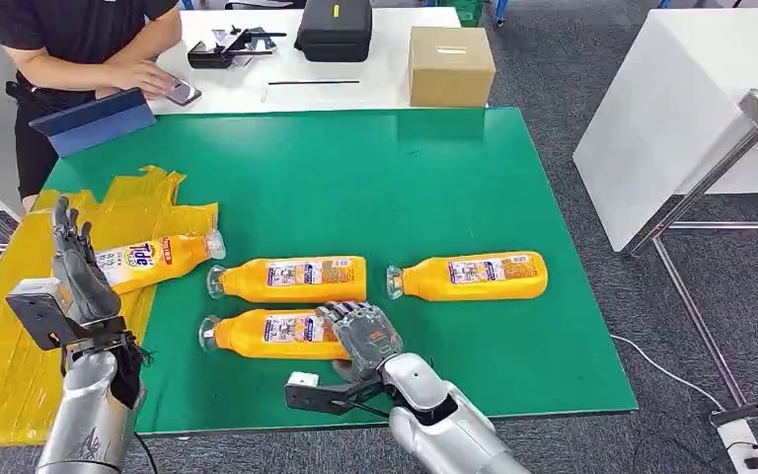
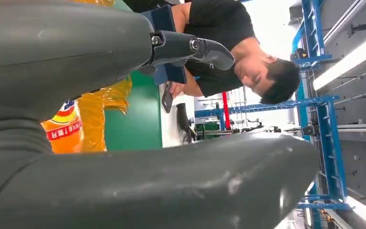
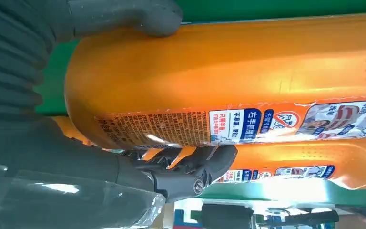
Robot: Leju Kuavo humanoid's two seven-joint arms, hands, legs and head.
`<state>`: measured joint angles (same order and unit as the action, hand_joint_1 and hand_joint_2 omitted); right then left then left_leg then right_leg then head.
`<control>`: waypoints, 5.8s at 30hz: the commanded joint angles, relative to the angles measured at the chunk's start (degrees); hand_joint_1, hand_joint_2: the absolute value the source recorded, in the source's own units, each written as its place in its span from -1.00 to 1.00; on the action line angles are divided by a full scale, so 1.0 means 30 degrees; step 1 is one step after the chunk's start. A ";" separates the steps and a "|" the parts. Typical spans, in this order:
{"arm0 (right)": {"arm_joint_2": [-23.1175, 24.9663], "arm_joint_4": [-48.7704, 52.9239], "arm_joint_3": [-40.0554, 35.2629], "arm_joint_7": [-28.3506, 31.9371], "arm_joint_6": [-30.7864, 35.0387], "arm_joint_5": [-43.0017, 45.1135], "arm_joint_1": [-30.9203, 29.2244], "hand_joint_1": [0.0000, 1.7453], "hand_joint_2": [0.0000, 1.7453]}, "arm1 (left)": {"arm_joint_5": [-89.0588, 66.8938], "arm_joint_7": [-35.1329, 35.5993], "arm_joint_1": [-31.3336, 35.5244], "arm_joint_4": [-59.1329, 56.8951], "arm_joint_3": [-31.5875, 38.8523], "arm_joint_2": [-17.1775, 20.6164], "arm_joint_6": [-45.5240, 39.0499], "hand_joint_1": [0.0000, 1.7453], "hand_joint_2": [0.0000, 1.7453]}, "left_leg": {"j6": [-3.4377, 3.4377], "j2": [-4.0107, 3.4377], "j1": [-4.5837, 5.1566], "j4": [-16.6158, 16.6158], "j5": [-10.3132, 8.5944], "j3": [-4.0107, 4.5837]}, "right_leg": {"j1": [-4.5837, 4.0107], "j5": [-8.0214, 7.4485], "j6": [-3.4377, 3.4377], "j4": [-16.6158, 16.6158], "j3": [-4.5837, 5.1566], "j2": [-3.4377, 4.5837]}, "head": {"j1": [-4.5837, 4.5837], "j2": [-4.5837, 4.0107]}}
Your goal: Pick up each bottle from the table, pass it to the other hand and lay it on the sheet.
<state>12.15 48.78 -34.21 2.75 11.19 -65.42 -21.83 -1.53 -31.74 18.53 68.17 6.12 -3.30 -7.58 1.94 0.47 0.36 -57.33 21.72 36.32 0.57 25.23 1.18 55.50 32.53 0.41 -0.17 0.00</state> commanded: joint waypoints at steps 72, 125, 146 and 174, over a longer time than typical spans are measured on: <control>-0.1885 0.8557 0.0915 -0.0680 -0.0235 -0.0723 0.2776 1.00 1.00 | 0.0578 -0.0170 0.0344 -0.0845 0.0211 0.0384 -0.0153 -1.00 -1.00 | -0.0108 -0.0030 -0.0013 -0.0005 0.0070 -0.0098 | -0.0012 0.0028 -0.0095 -0.0001 -0.0103 0.0008 | -0.0007 0.0000; -0.2487 1.3151 0.1042 -0.0882 0.0565 -0.0594 0.2699 1.00 1.00 | 0.2016 0.2630 0.1924 -0.6996 0.2191 0.0792 0.3654 -1.00 -1.00 | -0.0076 -0.0053 -0.0005 -0.0004 0.0053 -0.0027 | -0.0003 0.0005 -0.0078 0.0005 -0.0025 0.0038 | -0.0007 0.0000; -0.1945 1.2151 0.0744 -0.0515 0.0677 0.0344 0.0172 1.00 1.00 | 0.4938 0.4245 -0.0871 -0.1649 -0.1404 -0.0823 0.7199 -1.00 -1.00 | -0.0086 -0.0097 0.0001 -0.0004 0.0077 -0.0057 | -0.0002 0.0012 -0.0078 -0.0001 -0.0052 0.0077 | -0.0007 0.0000; -0.1500 1.1986 0.0774 0.0078 0.0779 0.0603 0.0465 1.00 1.00 | 0.8478 0.5020 -0.2044 0.1028 -0.6529 -0.0775 0.7829 -1.00 1.00 | -0.0091 -0.0036 -0.0004 -0.0001 0.0064 -0.0026 | -0.0010 0.0018 -0.0085 -0.0004 -0.0040 0.0020 | 0.0000 0.0000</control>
<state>7.26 87.69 -31.04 2.62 12.83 -63.93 -17.90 22.76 -17.00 10.64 73.90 -9.71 -6.54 15.78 1.84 0.38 0.37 -57.33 21.79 36.53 0.56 25.16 1.00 55.50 32.72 0.53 -0.17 0.00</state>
